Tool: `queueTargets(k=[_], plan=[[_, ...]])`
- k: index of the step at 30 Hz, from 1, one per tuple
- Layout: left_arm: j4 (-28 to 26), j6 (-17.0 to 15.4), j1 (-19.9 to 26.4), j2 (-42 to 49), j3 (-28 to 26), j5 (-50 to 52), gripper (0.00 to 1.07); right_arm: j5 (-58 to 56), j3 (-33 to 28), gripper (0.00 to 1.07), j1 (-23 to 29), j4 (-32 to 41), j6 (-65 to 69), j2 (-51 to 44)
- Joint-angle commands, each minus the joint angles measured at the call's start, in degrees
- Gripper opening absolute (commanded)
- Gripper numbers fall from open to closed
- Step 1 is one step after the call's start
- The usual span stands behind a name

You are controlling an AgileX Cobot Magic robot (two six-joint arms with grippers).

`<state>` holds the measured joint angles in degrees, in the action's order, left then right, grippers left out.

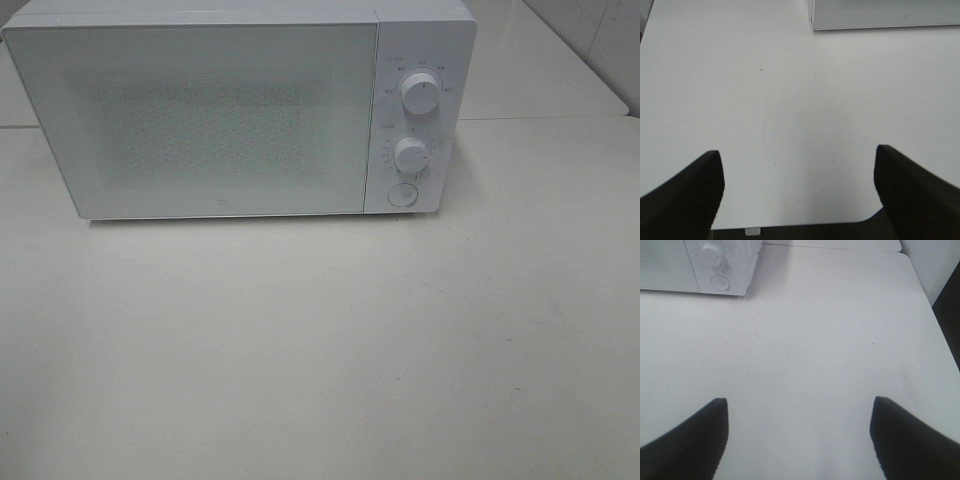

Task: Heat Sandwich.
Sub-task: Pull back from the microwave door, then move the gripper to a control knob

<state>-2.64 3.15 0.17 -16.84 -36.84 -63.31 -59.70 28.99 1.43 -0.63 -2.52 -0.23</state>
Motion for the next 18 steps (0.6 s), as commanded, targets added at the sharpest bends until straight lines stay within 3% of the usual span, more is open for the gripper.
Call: queueTargets(k=[1, 5, 11, 18], plan=[[0.23, -1.55, 0.06, 5.04, 1.38, -0.57, 0.76, 0.4, -0.06, 0.75, 0.29, -0.29, 0.0, -1.55], [3.15, -4.47, 0.06, 10.26, 3.04, -0.46, 0.76, 0.4, -0.06, 0.75, 0.29, -0.29, 0.0, -1.55], [4.76, -5.27, 0.06, 18.16, 4.24, -1.15, 0.76, 0.4, -0.06, 0.75, 0.29, -0.29, 0.0, -1.55], [5.04, -5.61, 0.06, 18.39, 6.02, -2.98, 0.76, 0.4, -0.06, 0.75, 0.29, -0.23, 0.0, -1.38]])
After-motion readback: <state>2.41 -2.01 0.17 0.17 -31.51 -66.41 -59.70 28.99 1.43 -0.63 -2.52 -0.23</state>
